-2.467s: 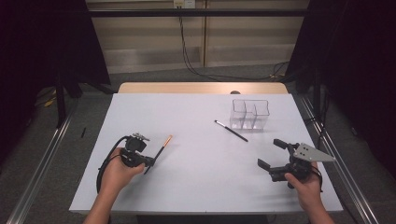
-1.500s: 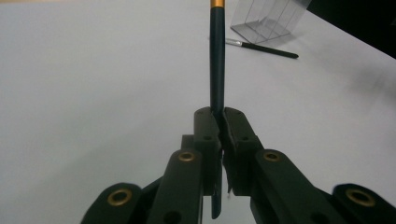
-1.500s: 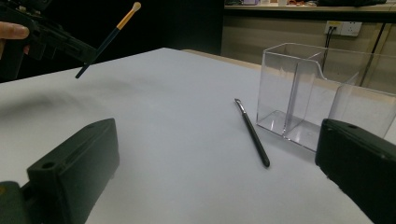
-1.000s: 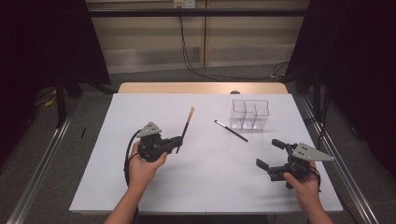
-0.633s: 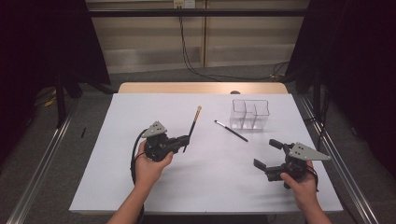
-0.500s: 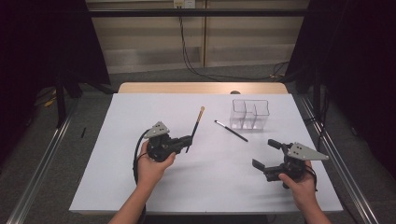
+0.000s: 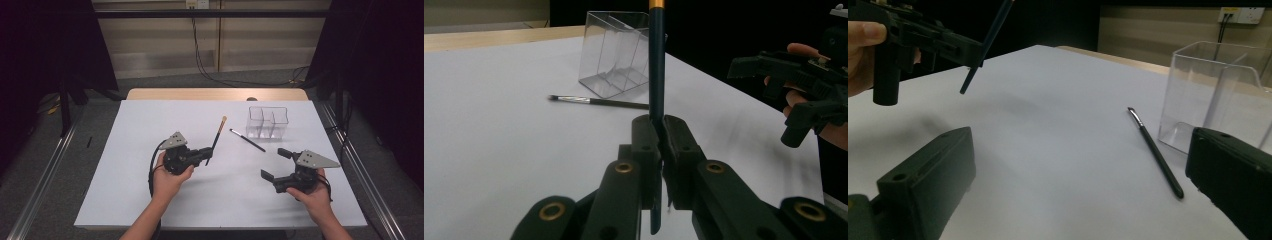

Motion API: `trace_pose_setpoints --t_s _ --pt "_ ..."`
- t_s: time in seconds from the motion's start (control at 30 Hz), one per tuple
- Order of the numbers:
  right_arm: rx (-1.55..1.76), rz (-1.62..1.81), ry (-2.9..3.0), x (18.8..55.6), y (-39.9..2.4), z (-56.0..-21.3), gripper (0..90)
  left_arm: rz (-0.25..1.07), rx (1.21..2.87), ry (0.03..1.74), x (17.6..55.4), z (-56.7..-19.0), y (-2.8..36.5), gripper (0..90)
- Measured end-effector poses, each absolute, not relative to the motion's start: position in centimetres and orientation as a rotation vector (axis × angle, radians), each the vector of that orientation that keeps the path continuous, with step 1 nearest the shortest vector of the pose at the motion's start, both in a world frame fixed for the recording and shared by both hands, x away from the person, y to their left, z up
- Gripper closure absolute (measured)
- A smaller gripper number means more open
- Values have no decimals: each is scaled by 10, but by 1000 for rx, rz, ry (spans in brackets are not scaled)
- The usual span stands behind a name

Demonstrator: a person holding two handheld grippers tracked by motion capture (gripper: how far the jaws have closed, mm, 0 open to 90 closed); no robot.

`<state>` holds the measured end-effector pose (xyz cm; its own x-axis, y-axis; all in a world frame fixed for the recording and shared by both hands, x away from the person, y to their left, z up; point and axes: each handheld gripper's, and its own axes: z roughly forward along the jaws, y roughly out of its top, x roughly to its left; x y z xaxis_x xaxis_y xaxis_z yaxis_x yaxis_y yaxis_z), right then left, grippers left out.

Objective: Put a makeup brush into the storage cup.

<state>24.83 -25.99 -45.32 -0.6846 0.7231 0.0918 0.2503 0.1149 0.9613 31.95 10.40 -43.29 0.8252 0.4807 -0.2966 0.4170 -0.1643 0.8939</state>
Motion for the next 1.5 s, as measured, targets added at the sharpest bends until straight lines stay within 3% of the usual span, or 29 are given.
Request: trace_pose_setpoints --t_s 0.83,1.03,1.5 --pt "966 1758 1977 280 -214 -428 46 46 1808 617 314 -439 87 849" --pt "997 1768 1994 287 -208 -429 184 45 1814 614 312 -441 84 849" --pt "987 1841 1992 295 -194 -421 401 46 1820 584 309 -443 78 849"
